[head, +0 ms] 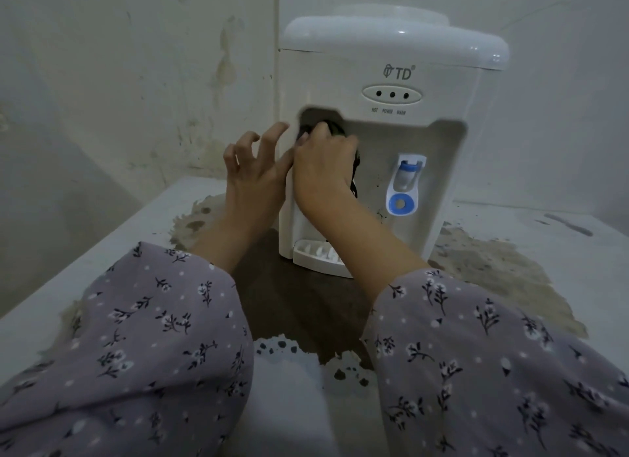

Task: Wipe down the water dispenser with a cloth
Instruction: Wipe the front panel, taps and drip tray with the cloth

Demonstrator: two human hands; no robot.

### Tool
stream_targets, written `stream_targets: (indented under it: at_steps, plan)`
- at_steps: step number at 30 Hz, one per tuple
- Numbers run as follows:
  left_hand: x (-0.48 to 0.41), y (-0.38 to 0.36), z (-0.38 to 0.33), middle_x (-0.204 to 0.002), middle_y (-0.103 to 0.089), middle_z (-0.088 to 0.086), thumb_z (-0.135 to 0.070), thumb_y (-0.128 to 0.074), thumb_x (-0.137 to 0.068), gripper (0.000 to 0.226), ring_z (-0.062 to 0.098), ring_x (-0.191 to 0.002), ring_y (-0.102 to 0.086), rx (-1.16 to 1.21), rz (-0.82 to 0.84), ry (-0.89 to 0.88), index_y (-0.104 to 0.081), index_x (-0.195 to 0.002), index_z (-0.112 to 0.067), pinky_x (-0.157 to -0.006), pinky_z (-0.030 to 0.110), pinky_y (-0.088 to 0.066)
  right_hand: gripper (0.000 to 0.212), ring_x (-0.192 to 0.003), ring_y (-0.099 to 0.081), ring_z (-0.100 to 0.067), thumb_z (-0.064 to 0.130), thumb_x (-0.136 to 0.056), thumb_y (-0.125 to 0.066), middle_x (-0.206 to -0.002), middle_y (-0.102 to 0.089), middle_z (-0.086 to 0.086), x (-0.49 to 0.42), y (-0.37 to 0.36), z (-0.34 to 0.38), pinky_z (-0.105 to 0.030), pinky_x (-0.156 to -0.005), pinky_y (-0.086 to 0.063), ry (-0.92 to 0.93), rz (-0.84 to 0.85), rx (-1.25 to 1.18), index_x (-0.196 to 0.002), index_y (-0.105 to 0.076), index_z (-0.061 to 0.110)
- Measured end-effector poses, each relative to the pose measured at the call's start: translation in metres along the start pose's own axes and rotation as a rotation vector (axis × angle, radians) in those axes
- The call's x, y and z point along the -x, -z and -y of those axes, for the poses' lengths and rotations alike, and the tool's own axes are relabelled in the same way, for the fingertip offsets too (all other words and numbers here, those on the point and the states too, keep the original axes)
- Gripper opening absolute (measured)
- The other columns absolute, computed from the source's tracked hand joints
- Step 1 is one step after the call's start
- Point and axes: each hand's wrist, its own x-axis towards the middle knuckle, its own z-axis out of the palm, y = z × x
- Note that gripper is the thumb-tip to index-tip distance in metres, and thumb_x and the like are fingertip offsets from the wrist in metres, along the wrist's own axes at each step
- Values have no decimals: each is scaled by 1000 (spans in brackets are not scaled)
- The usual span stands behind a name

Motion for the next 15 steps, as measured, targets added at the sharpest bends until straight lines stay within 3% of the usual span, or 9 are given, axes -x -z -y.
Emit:
stream_targets:
  at_steps: [4,7,9,12,15]
  plan:
    - [9,2,-2,-123,-31,0,0,-62,-67,62,25,-109,-29,1,49,42,-47,-116,-35,-81,37,-24,30,-97,-43,-21,24,-94,-39,-104,-44,-9,6,-2,5,-32,-76,-28,25,-30,118,-120,-48,11]
    - [18,3,-1,-121,-31,2,3,-62,-62,73,26,-110,-29,-30,62,39,-44,-121,-36,-81,37,-24,31,-100,-39,-20,11,-85,-38,-96,-36,-11,16,-6,10,-29,-85,-32,67,-62,184,-115,-49,9]
    - [24,3,-2,-120,-32,2,1,-64,-61,75,26,-110,-30,-43,72,28,-43,-123,-36,-82,37,-24,29,-101,-37,-19,18,-91,-38,-99,-37,-8,19,-12,14,-28,-86,-31,86,-82,190,-116,-49,10]
    - [33,6,-6,-120,-34,2,-4,-70,-63,69,27,-111,-30,-29,104,29,-45,-121,-33,-83,38,-24,26,-103,-36,-19,25,-93,-38,-97,-36,-6,22,-17,18,-28,-88,-31,109,-88,183,-113,-52,14]
    - [46,8,-12,-120,-36,3,-9,-74,-59,49,28,-110,-32,-4,170,22,-58,-104,-24,-83,39,-24,25,-105,-38,-21,22,-93,-40,-105,-43,-5,27,-20,21,-30,-91,-31,131,-63,151,-111,-55,15]
